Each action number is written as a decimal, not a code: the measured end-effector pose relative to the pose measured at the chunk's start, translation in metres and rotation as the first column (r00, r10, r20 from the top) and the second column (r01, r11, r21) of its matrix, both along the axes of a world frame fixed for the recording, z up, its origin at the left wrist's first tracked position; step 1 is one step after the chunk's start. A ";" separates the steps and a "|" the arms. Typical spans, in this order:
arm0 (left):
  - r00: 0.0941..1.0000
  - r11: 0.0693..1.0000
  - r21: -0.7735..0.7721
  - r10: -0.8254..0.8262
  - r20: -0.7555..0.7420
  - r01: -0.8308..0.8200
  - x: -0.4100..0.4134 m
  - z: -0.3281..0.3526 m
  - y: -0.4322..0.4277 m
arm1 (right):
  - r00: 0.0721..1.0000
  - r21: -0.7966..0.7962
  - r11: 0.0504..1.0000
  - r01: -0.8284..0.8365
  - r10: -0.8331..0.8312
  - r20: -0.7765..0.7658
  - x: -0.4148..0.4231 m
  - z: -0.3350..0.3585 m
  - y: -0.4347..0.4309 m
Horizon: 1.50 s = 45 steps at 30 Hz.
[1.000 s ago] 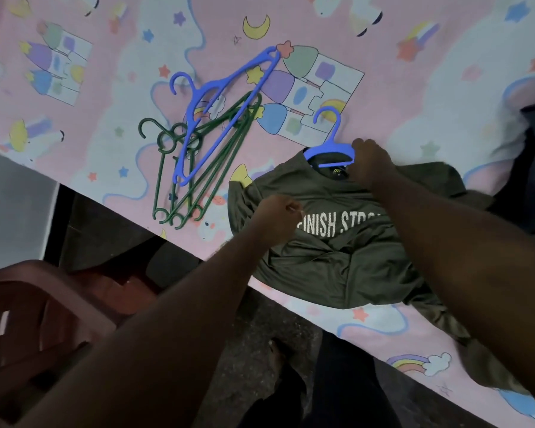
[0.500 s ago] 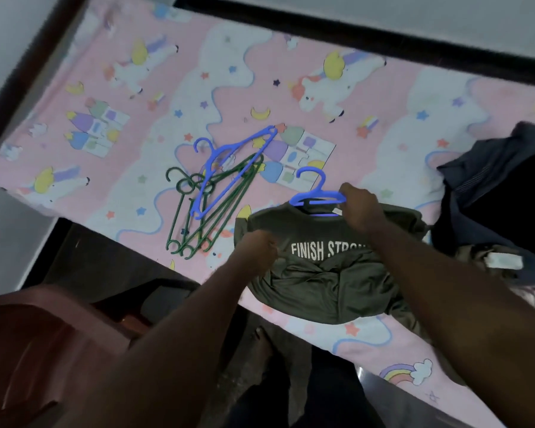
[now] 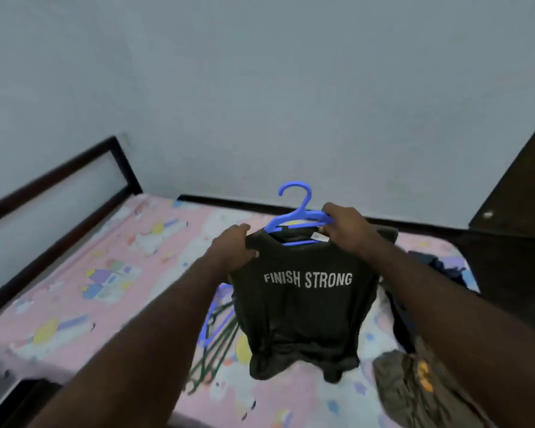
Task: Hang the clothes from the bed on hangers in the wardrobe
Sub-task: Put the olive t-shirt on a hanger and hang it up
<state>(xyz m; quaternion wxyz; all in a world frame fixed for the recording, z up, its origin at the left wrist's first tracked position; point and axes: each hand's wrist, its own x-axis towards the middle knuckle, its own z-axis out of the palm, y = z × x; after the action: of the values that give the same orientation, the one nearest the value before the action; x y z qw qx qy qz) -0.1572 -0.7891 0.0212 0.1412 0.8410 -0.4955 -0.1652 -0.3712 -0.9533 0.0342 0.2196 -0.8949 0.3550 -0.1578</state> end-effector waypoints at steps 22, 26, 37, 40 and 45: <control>0.973 0.562 -0.804 -0.003 0.230 0.192 -0.056 0.319 -0.040 | 0.850 -0.147 0.988 -0.050 0.120 0.513 -0.026 0.351 -0.008; 0.964 0.422 -0.890 0.113 0.239 0.171 -0.075 0.328 -0.044 | 0.845 -0.149 0.987 -0.054 0.125 0.519 -0.033 0.359 -0.016; 0.974 0.710 -0.690 0.024 0.225 0.142 -0.072 0.330 -0.045 | 0.848 -0.228 0.970 -0.081 0.187 0.495 -0.038 0.359 -0.019; 0.982 0.617 -0.777 0.037 0.186 0.124 -0.075 0.326 -0.046 | 0.840 -0.220 0.973 -0.072 0.178 0.513 -0.039 0.358 -0.020; 0.969 0.523 -0.839 0.091 0.230 0.151 -0.076 0.321 -0.048 | 0.835 -0.200 0.978 -0.061 0.160 0.527 -0.037 0.356 -0.020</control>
<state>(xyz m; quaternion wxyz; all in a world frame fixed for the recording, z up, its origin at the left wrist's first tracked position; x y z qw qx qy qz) -0.2335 -0.8372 0.3419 0.4684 0.6693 -0.5407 0.2007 -0.4078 -0.9729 0.3900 0.2402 -0.8489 0.2110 -0.4209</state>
